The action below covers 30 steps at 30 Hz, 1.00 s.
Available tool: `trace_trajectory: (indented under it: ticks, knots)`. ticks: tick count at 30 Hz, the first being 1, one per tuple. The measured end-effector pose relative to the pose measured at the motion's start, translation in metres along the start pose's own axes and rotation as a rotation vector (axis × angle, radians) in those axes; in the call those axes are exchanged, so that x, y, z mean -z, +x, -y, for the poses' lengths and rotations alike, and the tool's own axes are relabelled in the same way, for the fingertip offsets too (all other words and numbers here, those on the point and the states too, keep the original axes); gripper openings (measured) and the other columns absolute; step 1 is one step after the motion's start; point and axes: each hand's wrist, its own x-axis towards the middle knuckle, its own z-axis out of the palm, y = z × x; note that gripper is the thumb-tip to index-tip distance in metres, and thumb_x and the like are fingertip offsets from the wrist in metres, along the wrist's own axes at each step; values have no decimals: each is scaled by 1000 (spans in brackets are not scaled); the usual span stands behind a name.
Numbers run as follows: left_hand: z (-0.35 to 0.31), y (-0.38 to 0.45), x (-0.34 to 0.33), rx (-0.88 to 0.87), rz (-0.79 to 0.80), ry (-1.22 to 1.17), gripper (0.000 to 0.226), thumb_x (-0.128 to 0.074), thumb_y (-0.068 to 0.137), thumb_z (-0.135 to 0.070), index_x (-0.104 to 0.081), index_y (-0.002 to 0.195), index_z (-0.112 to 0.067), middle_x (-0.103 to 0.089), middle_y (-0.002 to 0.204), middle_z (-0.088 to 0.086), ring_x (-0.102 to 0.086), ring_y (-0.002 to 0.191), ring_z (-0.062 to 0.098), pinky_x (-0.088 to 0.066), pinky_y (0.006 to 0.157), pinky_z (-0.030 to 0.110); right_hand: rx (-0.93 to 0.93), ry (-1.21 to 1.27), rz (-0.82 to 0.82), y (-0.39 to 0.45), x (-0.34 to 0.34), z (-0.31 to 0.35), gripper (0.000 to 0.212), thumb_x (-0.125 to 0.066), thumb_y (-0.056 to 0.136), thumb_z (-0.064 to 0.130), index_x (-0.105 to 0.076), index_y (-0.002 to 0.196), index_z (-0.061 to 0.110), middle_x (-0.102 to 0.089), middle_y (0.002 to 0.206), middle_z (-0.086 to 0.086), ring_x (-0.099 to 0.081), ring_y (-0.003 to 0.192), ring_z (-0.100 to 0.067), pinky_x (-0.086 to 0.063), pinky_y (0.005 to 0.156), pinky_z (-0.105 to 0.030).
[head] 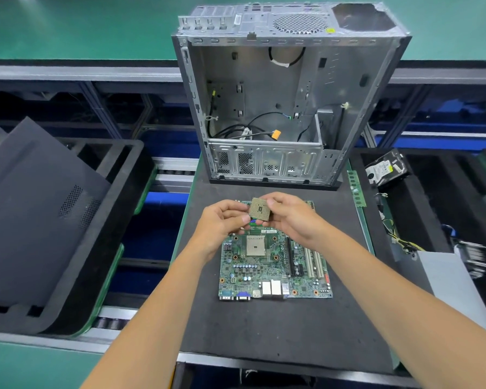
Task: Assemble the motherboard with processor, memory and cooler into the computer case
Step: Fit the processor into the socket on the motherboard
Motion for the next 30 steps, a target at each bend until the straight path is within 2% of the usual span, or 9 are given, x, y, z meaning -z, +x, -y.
trace_trajectory:
  ticks: [3,8,11,14,18,23,27,30]
  knots:
    - [-1,2,-2,-2,26,10,22,-72,78,2,-67,94,-11,-73,80,9,-70,70,20,-53,59,23,-6,-13,-4,3,2,-3,20,-39,104,7,-57,112,2,-65,105,-15,-64,91,-28,-51,90,-40]
    - [-4,-1,-2,-17,108,28,26,-71,79,-1,-67,101,-13,-71,81,4,-67,73,16,-52,63,22,-38,-51,-32,8,4,-5,20,-42,103,5,-62,100,9,-68,97,-12,-67,82,-25,-55,72,-29]
    - [-8,-3,-1,-21,211,52,43,-74,75,-3,-62,113,-18,-65,86,-1,-60,73,14,-52,72,24,-55,-10,-32,11,3,-7,21,-43,102,4,-63,98,10,-68,92,-8,-68,78,-20,-54,67,-27]
    - [-14,-4,-5,-77,204,174,53,-78,72,-1,-61,118,-22,-57,87,-1,-53,71,12,-51,75,25,-72,28,-9,13,-1,-8,20,-44,102,5,-63,99,10,-70,91,-7,-69,79,-18,-54,67,-27]
    - [-19,-4,-10,-127,150,235,50,-78,72,0,-63,117,-16,-57,90,3,-52,69,12,-51,74,24,-61,50,-7,15,-2,-8,18,-45,102,5,-63,102,8,-69,98,-9,-67,89,-22,-57,80,-36]
    - [-15,-6,-7,-87,146,194,48,-74,76,1,-62,117,-20,-62,95,5,-55,78,17,-52,76,33,-58,34,-46,12,0,-6,11,-52,98,3,-62,97,8,-66,94,-8,-66,80,-18,-55,64,-27]
    - [-12,-5,-7,-18,145,64,43,-66,79,-4,-61,118,-19,-64,89,3,-61,79,19,-52,68,28,-23,-7,-42,9,3,-5,8,-55,96,4,-62,95,8,-63,95,-10,-62,87,-21,-54,66,-28]
    - [-11,-3,-9,-14,86,87,28,-63,85,0,-65,109,-14,-70,83,2,-64,75,14,-51,64,26,2,-38,-38,6,4,-5,6,-57,96,4,-62,96,7,-60,96,-13,-59,86,-21,-54,68,-29]
